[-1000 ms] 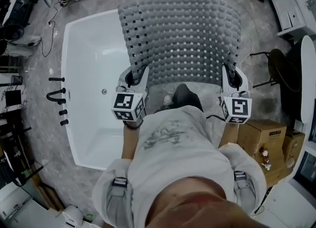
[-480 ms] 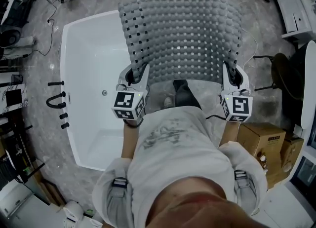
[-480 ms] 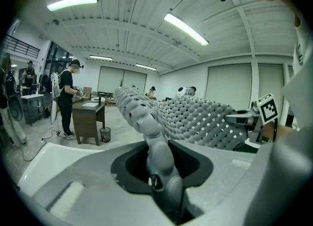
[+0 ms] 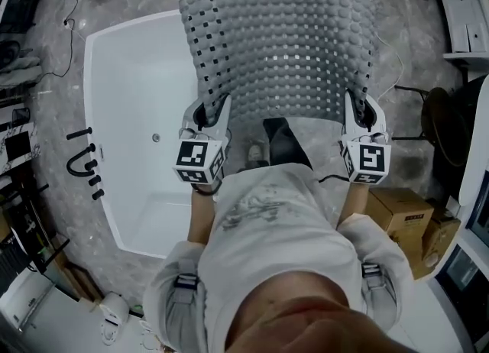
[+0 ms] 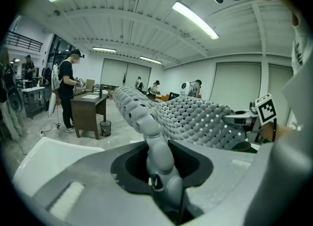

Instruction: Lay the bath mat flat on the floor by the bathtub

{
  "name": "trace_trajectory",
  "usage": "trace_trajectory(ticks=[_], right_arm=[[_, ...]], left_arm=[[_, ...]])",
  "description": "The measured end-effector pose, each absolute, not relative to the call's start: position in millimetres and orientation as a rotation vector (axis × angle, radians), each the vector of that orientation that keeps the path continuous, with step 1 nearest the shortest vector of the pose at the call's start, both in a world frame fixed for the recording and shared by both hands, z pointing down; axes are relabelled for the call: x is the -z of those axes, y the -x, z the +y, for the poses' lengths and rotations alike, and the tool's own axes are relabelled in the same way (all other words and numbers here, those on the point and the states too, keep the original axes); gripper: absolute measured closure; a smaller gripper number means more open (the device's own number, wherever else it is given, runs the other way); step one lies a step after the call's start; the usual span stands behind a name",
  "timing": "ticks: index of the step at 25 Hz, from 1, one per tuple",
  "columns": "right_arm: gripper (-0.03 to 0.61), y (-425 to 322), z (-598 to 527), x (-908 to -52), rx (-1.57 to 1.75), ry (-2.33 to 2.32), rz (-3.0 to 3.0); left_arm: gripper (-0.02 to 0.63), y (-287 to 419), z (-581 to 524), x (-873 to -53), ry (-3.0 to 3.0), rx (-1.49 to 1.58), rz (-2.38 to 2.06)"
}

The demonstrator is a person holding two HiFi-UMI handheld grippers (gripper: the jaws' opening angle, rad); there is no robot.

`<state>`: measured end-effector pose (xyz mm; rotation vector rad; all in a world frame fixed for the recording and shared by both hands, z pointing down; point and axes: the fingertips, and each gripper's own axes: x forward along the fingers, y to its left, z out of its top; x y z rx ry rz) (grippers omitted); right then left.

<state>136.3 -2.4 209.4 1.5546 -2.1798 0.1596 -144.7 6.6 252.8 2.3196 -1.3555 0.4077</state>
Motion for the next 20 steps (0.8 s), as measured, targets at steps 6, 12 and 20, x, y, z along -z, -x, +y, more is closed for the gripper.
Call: trace_trajectory(ticks=[6, 12, 20], right_arm=[[0.518, -141, -49, -244, -0.211, -1.515, -2.171], [0.518, -142, -82, -278, -0.276, -1.509, -2.152], [0.518, -154, -124, -315, -0.341, -1.489, -2.129]], left_arm=[[0.508, 134, -38, -284, -2.275, -0.453, -1.346], [0.508, 132, -72, -315, -2.235, -0.500, -1.341], [0.508, 122, -119, -348, -2.211, -0.562, -1.326]])
